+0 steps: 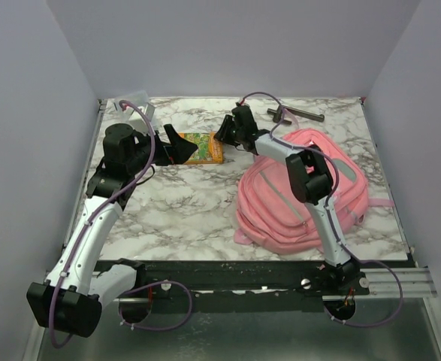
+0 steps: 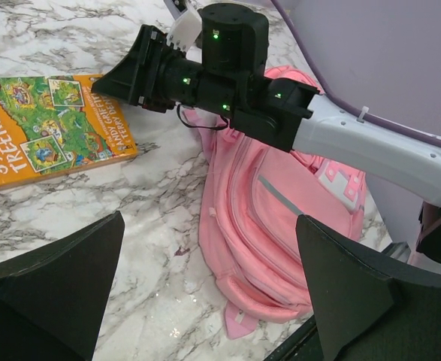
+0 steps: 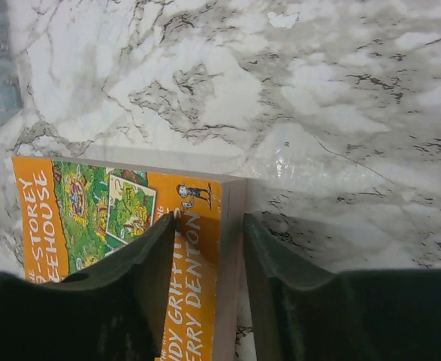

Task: Pack the student bag
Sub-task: Pick up the book from the center of the board.

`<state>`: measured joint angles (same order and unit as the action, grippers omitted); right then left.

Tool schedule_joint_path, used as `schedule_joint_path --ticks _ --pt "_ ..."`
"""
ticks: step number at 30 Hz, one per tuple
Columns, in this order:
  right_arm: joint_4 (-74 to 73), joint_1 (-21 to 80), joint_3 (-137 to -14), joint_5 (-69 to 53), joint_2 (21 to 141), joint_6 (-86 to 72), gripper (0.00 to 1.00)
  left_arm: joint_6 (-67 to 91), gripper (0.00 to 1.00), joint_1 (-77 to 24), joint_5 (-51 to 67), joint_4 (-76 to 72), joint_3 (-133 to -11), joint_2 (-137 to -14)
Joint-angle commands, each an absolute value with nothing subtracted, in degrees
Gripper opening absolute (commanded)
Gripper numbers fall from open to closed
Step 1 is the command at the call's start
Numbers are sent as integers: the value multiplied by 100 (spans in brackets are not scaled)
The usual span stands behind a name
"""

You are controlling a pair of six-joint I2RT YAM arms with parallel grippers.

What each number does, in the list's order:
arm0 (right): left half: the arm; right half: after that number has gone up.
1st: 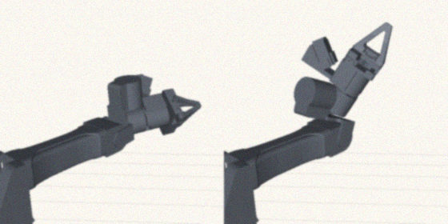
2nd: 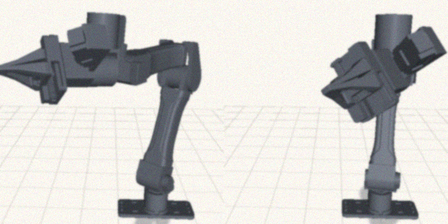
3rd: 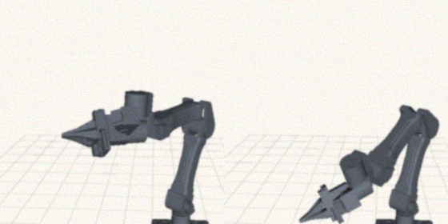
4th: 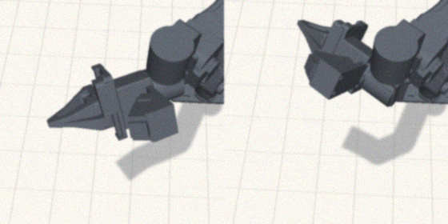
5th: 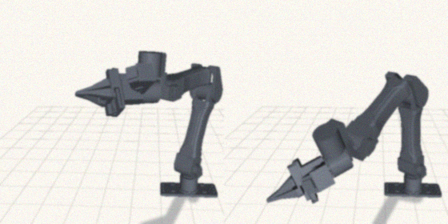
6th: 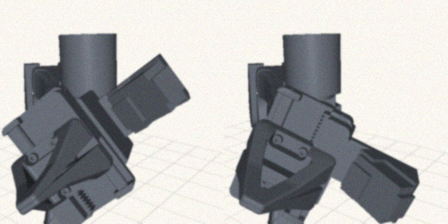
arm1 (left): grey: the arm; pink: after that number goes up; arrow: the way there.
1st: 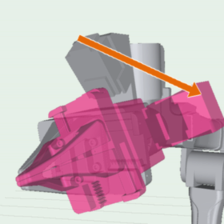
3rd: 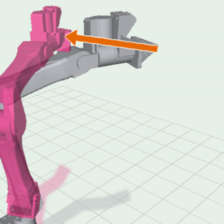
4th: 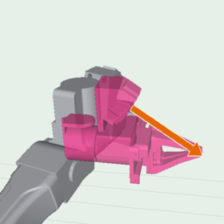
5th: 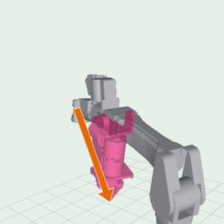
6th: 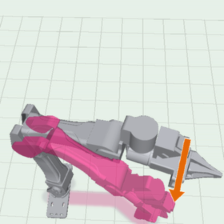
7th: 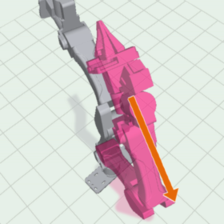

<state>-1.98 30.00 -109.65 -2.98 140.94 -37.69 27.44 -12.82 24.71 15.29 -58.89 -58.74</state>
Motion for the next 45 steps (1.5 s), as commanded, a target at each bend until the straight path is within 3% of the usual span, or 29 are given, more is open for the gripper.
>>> schedule_joint_path --ticks 1,5,9,15,19,24,39,45 --pt "-62 3058 -10558 -533 14360 -3788 37 2892 98 -1162 2703 1355 -5788 -5896" --pt "538 3100 -9926 -750 14001 -3902 12 2947 98 -1161 2698 1316 -5739 -5988" --pt "1188 3098 -8952 -1014 13339 -4206 0 3121 98 -1058 2735 1305 -5691 -6258" --pt "1943 3132 -7449 -1418 12247 -4902 0 4414 96 -445 3242 774 -5217 -6919" --pt "2488 3215 -6508 -1631 11736 -5508 0 5403 94 -308 2966 731 -4726 -7166" --pt "3310 3261 -5668 -1830 11253 -6306 0 6616 94 -285 3083 -23 -3635 -7224" --pt "4566 3260 -5197 -2222 10901 -8272 0 7742 95 -537 3302 -2499 -2488 -8147" --pt "4694 3260 -5184 -2172 10815 -8654 0 8574 89 -702 3182 -4601 -1990 -8675"
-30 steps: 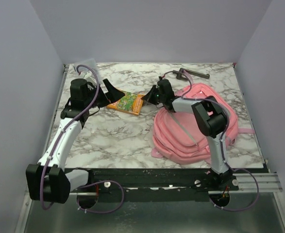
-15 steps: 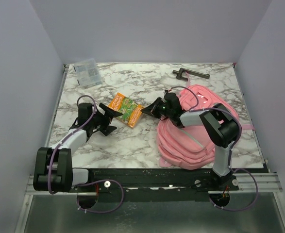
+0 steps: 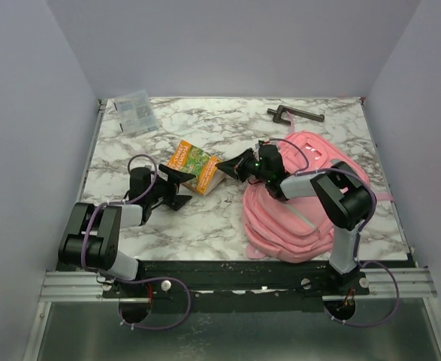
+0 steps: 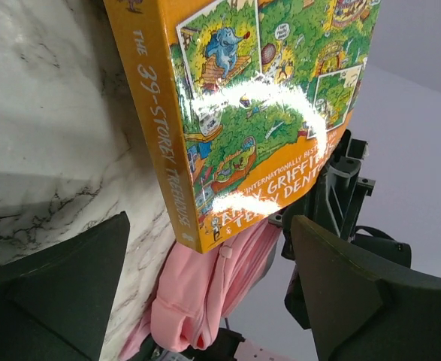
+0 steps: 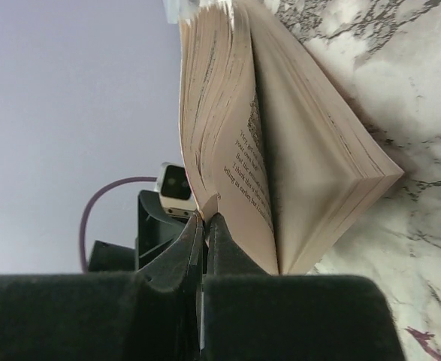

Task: Pack the student bag
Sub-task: Pick up the book from the center of the board.

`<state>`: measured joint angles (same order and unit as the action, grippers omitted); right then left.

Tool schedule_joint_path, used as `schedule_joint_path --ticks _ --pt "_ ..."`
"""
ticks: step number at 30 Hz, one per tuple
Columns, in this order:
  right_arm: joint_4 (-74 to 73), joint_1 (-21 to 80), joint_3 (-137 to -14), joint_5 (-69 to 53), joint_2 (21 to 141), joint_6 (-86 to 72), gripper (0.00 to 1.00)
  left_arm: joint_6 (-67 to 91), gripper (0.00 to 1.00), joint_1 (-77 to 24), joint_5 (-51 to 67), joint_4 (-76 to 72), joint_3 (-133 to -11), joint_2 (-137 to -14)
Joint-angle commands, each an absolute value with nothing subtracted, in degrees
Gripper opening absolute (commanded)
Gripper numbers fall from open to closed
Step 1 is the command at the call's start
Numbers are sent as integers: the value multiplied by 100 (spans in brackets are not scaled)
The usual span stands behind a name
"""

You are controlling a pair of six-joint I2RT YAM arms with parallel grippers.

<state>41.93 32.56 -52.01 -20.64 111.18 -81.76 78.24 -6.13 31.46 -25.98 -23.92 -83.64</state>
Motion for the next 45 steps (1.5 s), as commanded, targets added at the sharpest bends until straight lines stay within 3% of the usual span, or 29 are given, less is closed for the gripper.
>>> schedule_joint_path --ticks 1,5,8,15,22,26,28,30,36,41,45 --pt "4694 3260 -5196 -2187 10821 -8686 0 8770 86 -711 3062 -5301 -1845 -8790" --pt "4774 3254 -5159 -2116 10806 -8846 0 9553 71 -793 2606 -7329 -1521 -9615" --pt "4721 3261 -5173 -2073 10763 -8851 0 9994 67 -956 2383 -8462 -1549 -10300" --pt "4713 3271 -5112 -1985 10663 -8838 0 9901 57 -1207 1906 -8861 -1665 -10633" --pt "4712 3285 -4776 -2529 10221 -7304 5 9414 18 -1191 2029 -8570 -1656 -9785" --pt "2174 3303 -4949 -1973 9241 -5103 28 8803 5 -1160 2479 -7269 -1871 -8817" --pt "1159 3309 -5143 -1753 8841 -4184 45 8403 1 -1154 2709 -6319 -2024 -8287" --pt "375 3361 -5277 -1633 8511 -3459 53 8052 0 -1151 2871 -5502 -2160 -7790" --pt "-710 4082 -5082 -292 7336 -2115 73 7673 0 -1154 3258 -4308 -2338 -6676" --pt "-730 4076 -4888 -664 6642 -2585 88 6855 0 -1152 4457 -3730 -2836 -6154" --pt "-807 4068 -4999 -1125 6443 -2985 92 6505 0 -1154 4935 -3700 -2814 -5563"
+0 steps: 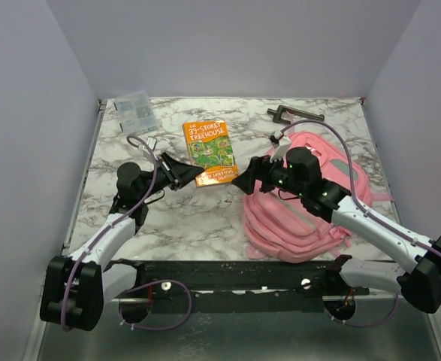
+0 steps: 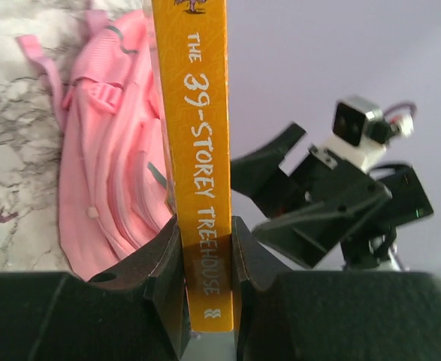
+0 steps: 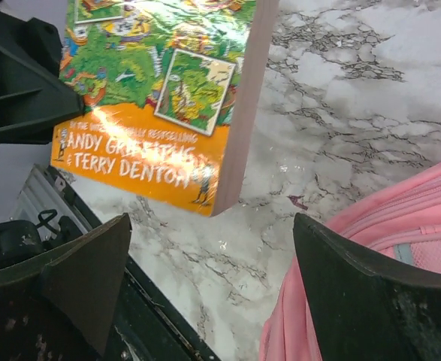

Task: Pack the student bag
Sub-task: Pick up the book from the center of the board.

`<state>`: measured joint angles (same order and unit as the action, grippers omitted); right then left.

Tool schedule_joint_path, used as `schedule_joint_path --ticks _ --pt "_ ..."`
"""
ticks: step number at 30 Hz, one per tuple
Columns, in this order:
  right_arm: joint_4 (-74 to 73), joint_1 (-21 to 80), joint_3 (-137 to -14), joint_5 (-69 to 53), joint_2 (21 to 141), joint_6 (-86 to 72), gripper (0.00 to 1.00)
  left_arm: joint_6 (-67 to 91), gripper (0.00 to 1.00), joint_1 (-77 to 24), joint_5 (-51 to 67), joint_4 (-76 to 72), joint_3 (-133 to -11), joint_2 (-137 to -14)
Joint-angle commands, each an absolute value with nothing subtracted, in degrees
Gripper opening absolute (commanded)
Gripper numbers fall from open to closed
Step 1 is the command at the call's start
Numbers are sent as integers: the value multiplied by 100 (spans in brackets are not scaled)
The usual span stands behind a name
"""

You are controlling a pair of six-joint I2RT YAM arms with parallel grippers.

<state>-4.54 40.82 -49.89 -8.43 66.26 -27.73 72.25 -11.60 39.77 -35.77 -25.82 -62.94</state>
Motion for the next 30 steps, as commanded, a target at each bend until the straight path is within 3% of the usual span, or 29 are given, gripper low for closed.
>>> schedule_joint_path --ticks 1,4,6,8,9,13,19,24,30 --pt "-834 4046 -5017 -1126 6403 -3201 93 6454 0 -1151 4800 -3696 -2721 -5347" --pt "-726 3986 -4895 -1240 6213 -4846 96 6737 0 -1162 4001 -3683 -2414 -4594" --pt "1261 4069 -4048 -1947 5794 -6138 100 7172 0 -1180 3494 -3688 -2233 -4237" --pt "3642 4426 -2877 -1495 5403 -7270 100 7345 0 -1195 3240 -3683 -2225 -4015" --pt "4019 4677 -2612 -1108 5301 -7355 100 7448 0 -1195 3138 -3674 -2218 -3955" --pt "4028 5199 -2948 -872 5691 -7093 100 8150 0 -1220 2708 -3719 -2077 -3838" --pt "5820 5610 -2936 -475 6882 -7524 100 8675 0 -1276 2556 -4561 -1847 -3909" --pt "6489 5625 -3194 239 7457 -8015 100 8937 0 -1381 2484 -4894 -1716 -3880" --pt "6513 5625 -3578 826 7918 -8610 87 8862 0 -1625 2275 -4933 -1654 -3875"
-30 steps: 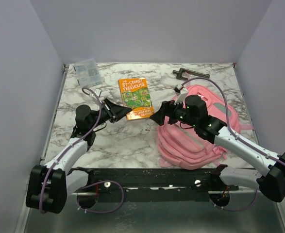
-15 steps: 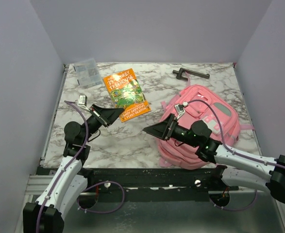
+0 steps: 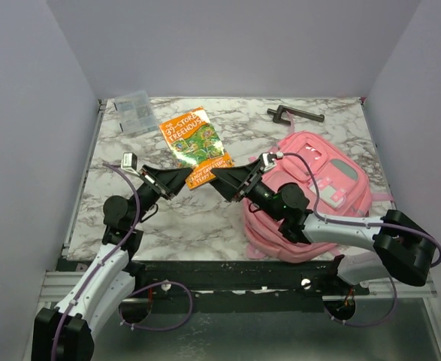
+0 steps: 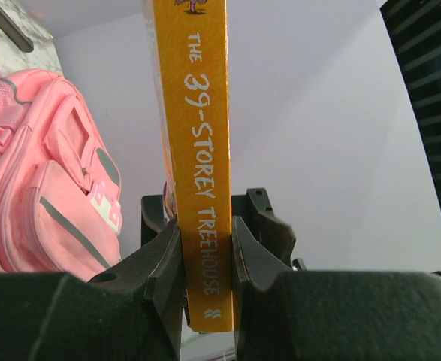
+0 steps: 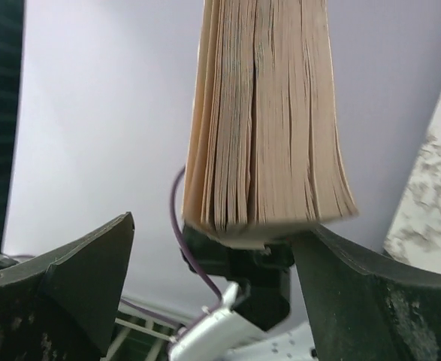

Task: Pack the student bag
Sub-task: Pick up the book from the center of the board.

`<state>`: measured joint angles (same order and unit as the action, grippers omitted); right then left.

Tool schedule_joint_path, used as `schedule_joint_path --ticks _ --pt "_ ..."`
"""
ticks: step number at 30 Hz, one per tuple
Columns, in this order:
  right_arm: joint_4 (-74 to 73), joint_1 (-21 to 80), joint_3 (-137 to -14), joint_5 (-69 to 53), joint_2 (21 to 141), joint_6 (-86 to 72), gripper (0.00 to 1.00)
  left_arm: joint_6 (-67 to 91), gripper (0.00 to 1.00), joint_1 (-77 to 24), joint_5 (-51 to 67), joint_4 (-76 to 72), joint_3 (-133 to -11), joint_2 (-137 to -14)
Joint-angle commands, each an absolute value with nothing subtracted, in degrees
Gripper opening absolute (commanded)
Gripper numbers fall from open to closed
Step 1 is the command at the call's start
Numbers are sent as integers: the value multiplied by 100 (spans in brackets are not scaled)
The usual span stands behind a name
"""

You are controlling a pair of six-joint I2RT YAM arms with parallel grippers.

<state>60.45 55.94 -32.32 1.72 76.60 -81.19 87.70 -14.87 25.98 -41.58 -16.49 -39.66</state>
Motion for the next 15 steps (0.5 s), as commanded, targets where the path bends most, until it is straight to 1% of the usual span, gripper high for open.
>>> schedule_joint_path --ticks 1,5,6,8,9,11,12,13,14,15 --pt "6456 5625 -3670 842 7979 -8622 86 8851 0 -1662 2224 -4956 -1634 -3874" --pt "6012 5626 -3912 923 8039 -8880 76 8885 0 -1789 2165 -5047 -1634 -3911" --pt "5975 5625 -3916 960 8011 -8894 69 8876 0 -1822 2154 -5074 -1639 -3908" --pt "6073 5625 -3824 1054 7918 -8749 61 8750 0 -1871 2158 -5080 -1634 -3917" --pt "6124 5625 -3764 1126 7873 -8656 55 8695 0 -1889 2205 -5080 -1635 -3946" --pt "6202 5625 -3606 1331 7786 -8682 41 8631 0 -1926 2373 -5080 -1647 -4030" --pt "6343 5626 -3510 1394 7757 -8665 29 8513 0 -1937 2486 -5080 -1667 -4080" --pt "6514 5625 -3414 1434 7736 -8602 19 8406 0 -1958 2618 -5080 -1686 -4122" --pt "6603 5618 -3342 1460 7696 -8485 6 8331 0 -1973 2701 -5080 -1681 -4166" --pt "6578 5618 -3290 1494 7633 -8379 1 8348 0 -1978 2773 -5078 -1650 -4194"
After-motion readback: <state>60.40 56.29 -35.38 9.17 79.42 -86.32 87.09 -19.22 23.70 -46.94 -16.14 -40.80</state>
